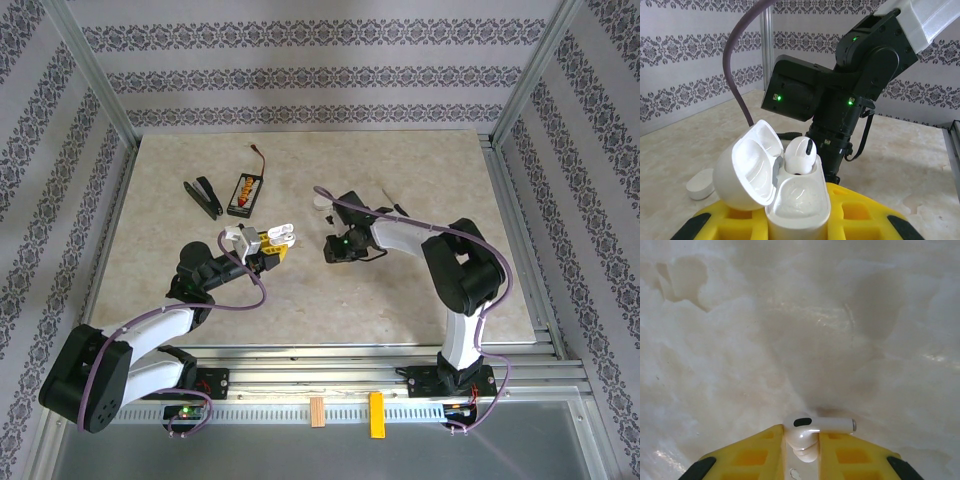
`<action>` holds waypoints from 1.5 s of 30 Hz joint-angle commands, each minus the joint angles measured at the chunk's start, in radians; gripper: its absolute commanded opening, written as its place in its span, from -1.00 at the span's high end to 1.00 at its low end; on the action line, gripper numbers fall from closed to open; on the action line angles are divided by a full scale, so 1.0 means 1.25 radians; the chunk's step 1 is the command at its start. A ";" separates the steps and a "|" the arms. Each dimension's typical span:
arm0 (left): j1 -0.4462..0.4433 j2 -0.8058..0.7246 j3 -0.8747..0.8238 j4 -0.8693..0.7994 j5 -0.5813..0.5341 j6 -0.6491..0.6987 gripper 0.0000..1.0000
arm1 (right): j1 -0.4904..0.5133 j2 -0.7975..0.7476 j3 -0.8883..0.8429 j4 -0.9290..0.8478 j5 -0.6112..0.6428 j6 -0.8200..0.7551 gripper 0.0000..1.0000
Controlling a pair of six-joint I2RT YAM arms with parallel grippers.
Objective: Insert wireless bluetooth earbuds into charging case
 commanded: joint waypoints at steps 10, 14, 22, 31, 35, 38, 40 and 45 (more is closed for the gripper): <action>0.003 -0.007 0.008 -0.005 0.001 0.021 0.94 | -0.022 -0.196 -0.150 -0.175 0.033 0.020 0.59; 0.003 0.005 0.008 0.013 0.005 0.015 0.94 | -0.021 -0.217 -0.192 -0.225 0.060 0.022 0.58; 0.003 0.015 0.009 0.019 0.009 0.013 0.94 | 0.002 -0.170 -0.146 -0.268 0.081 0.002 0.49; 0.003 0.012 0.007 0.008 0.008 0.015 0.93 | 0.038 -0.142 -0.089 -0.233 0.015 0.010 0.33; 0.003 0.014 0.005 0.011 0.007 0.015 0.93 | 0.038 -0.151 -0.087 -0.211 0.022 0.018 0.31; 0.003 0.011 0.004 0.009 0.007 0.014 0.93 | 0.037 -0.178 -0.089 -0.209 0.044 -0.004 0.28; 0.003 0.009 0.003 0.007 0.003 0.017 0.93 | 0.036 -0.197 -0.090 -0.211 0.066 -0.033 0.27; 0.003 0.007 -0.008 0.033 -0.008 0.012 0.93 | 0.066 -0.197 -0.066 -0.262 0.172 -0.112 0.23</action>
